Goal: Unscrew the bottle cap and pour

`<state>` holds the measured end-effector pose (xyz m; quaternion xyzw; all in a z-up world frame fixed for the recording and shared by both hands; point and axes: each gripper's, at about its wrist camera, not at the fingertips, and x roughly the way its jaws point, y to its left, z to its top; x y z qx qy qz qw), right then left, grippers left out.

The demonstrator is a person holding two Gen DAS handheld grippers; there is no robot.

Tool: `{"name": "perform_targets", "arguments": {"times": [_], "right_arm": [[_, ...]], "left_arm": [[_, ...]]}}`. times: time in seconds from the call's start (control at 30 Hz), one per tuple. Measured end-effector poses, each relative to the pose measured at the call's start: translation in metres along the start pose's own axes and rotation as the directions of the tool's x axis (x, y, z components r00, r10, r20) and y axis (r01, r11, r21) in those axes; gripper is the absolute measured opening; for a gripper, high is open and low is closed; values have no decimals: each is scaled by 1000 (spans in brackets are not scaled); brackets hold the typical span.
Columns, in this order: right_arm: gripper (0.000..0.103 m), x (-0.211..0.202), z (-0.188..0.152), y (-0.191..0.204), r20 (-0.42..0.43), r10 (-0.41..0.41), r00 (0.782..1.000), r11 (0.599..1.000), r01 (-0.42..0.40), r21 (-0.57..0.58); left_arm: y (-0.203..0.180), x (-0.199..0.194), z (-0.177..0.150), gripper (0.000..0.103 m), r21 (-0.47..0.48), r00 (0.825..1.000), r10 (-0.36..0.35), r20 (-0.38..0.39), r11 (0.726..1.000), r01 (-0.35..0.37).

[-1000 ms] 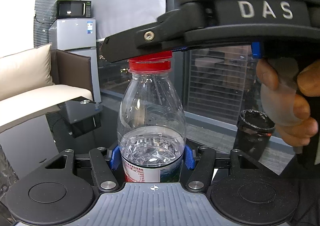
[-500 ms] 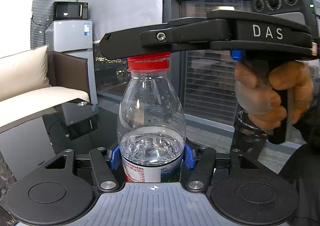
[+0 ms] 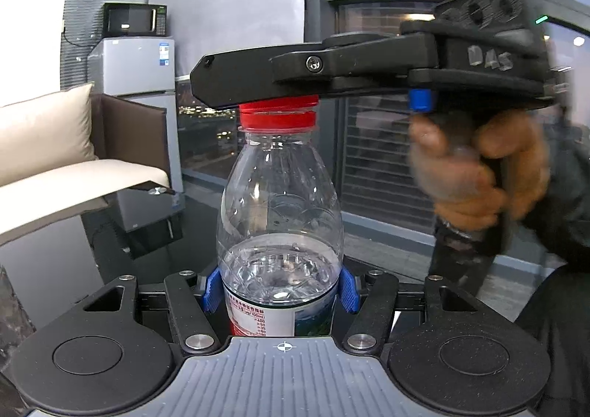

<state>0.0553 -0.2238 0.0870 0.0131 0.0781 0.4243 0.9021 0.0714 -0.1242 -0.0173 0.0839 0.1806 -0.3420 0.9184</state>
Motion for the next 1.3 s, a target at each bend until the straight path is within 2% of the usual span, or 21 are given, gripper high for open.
{"name": "perform_targets", "arguments": {"times": [0.03,0.17,0.27,0.47,0.9,1.07,1.3], "right_arm": [[33,-3,0,15,-1,-86,996,996,86,-26],[33,-5,3,41,-19,-252,968,968,251,-26],[33,-1,4,51,-34,-321,946,947,321,-15],[33,5,3,62,-43,-376,926,927,376,-4],[31,3,-3,67,-36,-361,932,932,361,-24],[31,1,-4,52,-22,-277,961,961,276,-31],[31,-4,-3,28,-15,-161,987,987,161,-24]], "left_arm": [[-1,0,0,55,2,1000,2,1,1000,-2],[-2,0,2,55,-1,1000,10,1,1000,-10],[-3,0,2,55,-1,1000,15,5,1000,-15],[-5,0,3,55,3,1000,17,5,1000,-17],[-5,0,2,56,9,1000,22,7,1000,-22],[-4,0,2,56,9,1000,20,10,1000,-20],[-2,1,-1,56,10,1000,5,13,1000,-5]]}}
